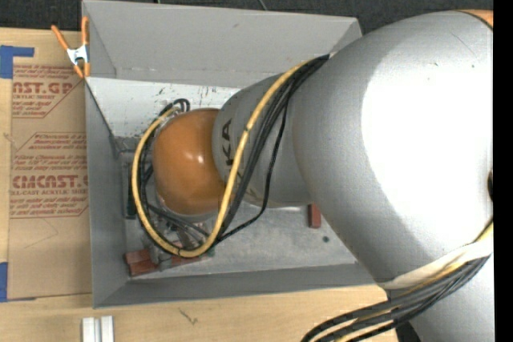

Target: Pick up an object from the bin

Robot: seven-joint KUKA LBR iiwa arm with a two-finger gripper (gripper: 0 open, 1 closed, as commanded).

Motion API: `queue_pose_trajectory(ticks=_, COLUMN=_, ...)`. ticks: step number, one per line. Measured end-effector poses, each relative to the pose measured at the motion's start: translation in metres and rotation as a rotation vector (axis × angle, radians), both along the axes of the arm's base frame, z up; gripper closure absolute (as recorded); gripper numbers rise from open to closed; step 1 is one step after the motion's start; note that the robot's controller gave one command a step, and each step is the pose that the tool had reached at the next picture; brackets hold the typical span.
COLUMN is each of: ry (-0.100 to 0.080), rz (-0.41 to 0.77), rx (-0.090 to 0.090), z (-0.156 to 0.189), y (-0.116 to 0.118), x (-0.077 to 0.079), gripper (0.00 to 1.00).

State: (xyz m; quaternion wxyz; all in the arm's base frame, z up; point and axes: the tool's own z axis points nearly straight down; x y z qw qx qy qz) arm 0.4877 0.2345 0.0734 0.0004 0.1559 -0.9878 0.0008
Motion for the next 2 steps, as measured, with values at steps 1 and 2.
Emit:
queue_pose_trajectory(ticks=1, ry=0.009, rz=0.0, rx=-0.003, z=0.019, y=0.0, x=-0.003, gripper=1.0)
queue_pose_trajectory(ticks=2, ry=0.002, rz=0.001, rx=0.001, z=0.042, y=0.001, x=-0.001, gripper=1.0)
